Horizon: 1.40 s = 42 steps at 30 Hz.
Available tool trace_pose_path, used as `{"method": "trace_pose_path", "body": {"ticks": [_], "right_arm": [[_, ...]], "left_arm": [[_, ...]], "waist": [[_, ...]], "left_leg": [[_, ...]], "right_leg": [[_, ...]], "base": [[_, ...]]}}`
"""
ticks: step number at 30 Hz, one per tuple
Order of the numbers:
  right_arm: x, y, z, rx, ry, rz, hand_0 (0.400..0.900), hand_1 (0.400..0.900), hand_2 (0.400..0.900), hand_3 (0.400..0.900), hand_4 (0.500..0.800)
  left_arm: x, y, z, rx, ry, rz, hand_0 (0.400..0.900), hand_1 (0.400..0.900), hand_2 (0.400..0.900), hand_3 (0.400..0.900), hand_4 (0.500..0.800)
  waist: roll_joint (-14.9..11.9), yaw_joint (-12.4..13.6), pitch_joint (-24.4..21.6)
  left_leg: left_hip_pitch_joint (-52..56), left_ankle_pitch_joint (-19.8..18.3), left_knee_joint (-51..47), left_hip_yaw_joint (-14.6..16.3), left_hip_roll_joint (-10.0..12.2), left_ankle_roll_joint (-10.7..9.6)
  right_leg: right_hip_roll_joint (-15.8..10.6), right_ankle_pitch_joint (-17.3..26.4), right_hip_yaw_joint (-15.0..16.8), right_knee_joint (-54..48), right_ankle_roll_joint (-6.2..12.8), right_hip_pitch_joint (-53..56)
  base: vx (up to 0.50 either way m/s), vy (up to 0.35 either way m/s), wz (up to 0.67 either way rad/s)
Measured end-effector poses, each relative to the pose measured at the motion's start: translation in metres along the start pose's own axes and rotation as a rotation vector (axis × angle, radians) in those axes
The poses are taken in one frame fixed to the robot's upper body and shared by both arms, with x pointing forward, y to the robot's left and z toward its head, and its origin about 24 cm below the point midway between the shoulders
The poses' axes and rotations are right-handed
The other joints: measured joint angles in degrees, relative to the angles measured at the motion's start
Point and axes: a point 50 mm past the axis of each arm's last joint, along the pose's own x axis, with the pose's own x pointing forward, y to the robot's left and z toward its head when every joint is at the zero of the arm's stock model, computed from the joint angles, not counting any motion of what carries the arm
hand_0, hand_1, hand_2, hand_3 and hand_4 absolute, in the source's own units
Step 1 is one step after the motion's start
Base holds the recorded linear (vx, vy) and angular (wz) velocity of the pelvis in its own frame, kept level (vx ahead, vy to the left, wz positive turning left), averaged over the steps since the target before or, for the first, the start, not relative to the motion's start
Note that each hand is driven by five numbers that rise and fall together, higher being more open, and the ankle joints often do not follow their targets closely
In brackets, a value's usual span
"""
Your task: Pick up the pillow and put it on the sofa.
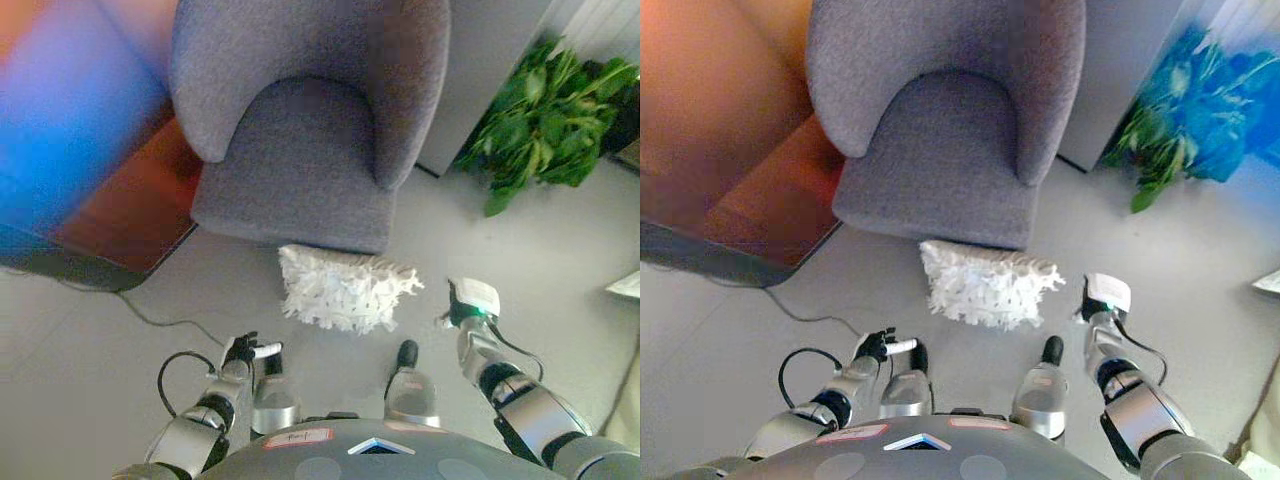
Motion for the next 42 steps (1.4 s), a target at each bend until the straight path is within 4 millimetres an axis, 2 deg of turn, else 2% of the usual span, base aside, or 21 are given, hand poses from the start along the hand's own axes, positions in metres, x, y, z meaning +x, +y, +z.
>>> {"method": "trace_pose_path", "body": {"ticks": [2, 4, 9, 15, 20, 24, 36, 40, 42], "right_arm": [[0.012, -0.024, 0.016, 0.035, -0.029, -0.061, 0.900, 0.900, 0.900, 0.900, 0.800], [0.021, -0.046, 0.032, 0.065, -0.055, -0.109, 0.900, 0.900, 0.900, 0.900, 0.800], [0.035, -0.093, 0.056, 0.139, -0.078, -0.197, 0.900, 0.900, 0.900, 0.900, 0.800], [0.042, -0.127, 0.071, 0.174, -0.086, -0.255, 0.900, 0.900, 0.900, 0.900, 0.800], [0.044, -0.159, 0.083, 0.200, -0.100, -0.324, 0.900, 0.900, 0.900, 0.900, 0.800], [0.045, -0.181, 0.088, 0.228, -0.104, -0.364, 0.900, 0.900, 0.900, 0.900, 0.800], [0.045, -0.221, 0.097, 0.210, -0.130, -0.399, 0.900, 0.900, 0.900, 0.900, 0.800], [0.043, -0.251, 0.100, 0.228, -0.145, -0.443, 0.900, 0.900, 0.900, 0.900, 0.800], [0.043, -0.263, 0.096, 0.241, -0.138, -0.460, 0.900, 0.900, 0.900, 0.900, 0.800]], "left_arm": [[0.003, 0.005, 0.020, -0.033, -0.037, 0.017, 0.900, 0.900, 0.900, 0.900, 0.800], [0.004, 0.009, 0.031, -0.062, -0.050, 0.032, 0.900, 0.900, 0.900, 0.900, 0.800], [0.005, 0.010, 0.058, -0.132, -0.065, 0.043, 0.900, 0.900, 0.900, 0.900, 0.800], [0.004, 0.013, 0.092, -0.183, -0.098, 0.092, 0.900, 0.900, 0.900, 0.900, 0.800], [0.002, 0.017, 0.105, -0.227, -0.075, 0.129, 0.900, 0.900, 0.900, 0.900, 0.800], [0.002, 0.016, 0.105, -0.279, -0.036, 0.126, 0.900, 0.900, 0.900, 0.900, 0.800], [-0.002, 0.017, 0.120, -0.403, 0.007, 0.157, 0.900, 0.900, 0.900, 0.900, 0.800], [-0.003, 0.016, 0.124, -0.413, 0.004, 0.160, 0.900, 0.900, 0.900, 0.900, 0.800], [-0.003, 0.015, 0.126, -0.431, 0.009, 0.151, 0.900, 0.900, 0.900, 0.900, 0.800]], "waist": [[1.1, 0.3, 2.8], [1.8, 0.8, 5.3], [1.0, 1.7, 11.1], [0.4, 3.2, 13.9], [0.4, 3.2, 15.2], [0.4, 3.2, 15.3], [0.6, 3.4, 16.1], [1.0, 3.8, 16.4], [1.1, 4.7, 16.6]], "left_leg": [[-3.3, 0.2, 1.8, -0.9, -0.8, 0.3], [-5.6, 0.4, 3.0, -1.6, -1.1, 0.5], [-10.8, 0.5, 6.2, -3.1, -2.3, 0.6], [-15.8, 0.0, 10.3, -4.0, -3.8, 1.2], [-21.6, -1.7, 16.6, -5.1, -4.4, 1.7], [-26.6, -3.2, 21.6, -5.4, -4.6, 2.1], [-37.0, -6.2, 31.5, -6.5, -6.2, 3.6], [-42.1, -7.1, 35.7, -7.0, -6.9, 3.8], [-44.7, -8.3, 39.0, -7.1, -6.8, 3.9]], "right_leg": [[-0.9, 0.0, 0.2, 1.9, 0.03, -2.9], [-1.2, 0.0, 0.7, 3.1, -0.03, -5.1], [-2.6, -0.2, 0.7, 5.9, -0.37, -9.1], [-4.3, -0.3, 1.5, 8.9, -0.32, -13.1], [-5.0, -0.5, 2.9, 11.9, -0.31, -17.5], [-4.8, -0.7, 5.3, 14.0, -0.04, -21.6], [-5.0, -0.8, 8.9, 17.9, 0.20, -28.9], [-5.7, -1.7, 9.9, 22.3, 1.33, -33.9], [-5.8, -2.7, 11.2, 25.7, 1.11, -37.1]], "base": [[-0.05, 0.037, 0.14], [-0.06, 0.017, 0.13], [-0.05, 0.052, 0.10], [-0.04, 0.062, 0.05], [-0.06, 0.072, -0.01], [-0.04, 0.086, -0.01], [-0.04, 0.070, 0.07], [-0.07, 0.049, 0.05], [-0.04, 0.016, 0.00]]}}
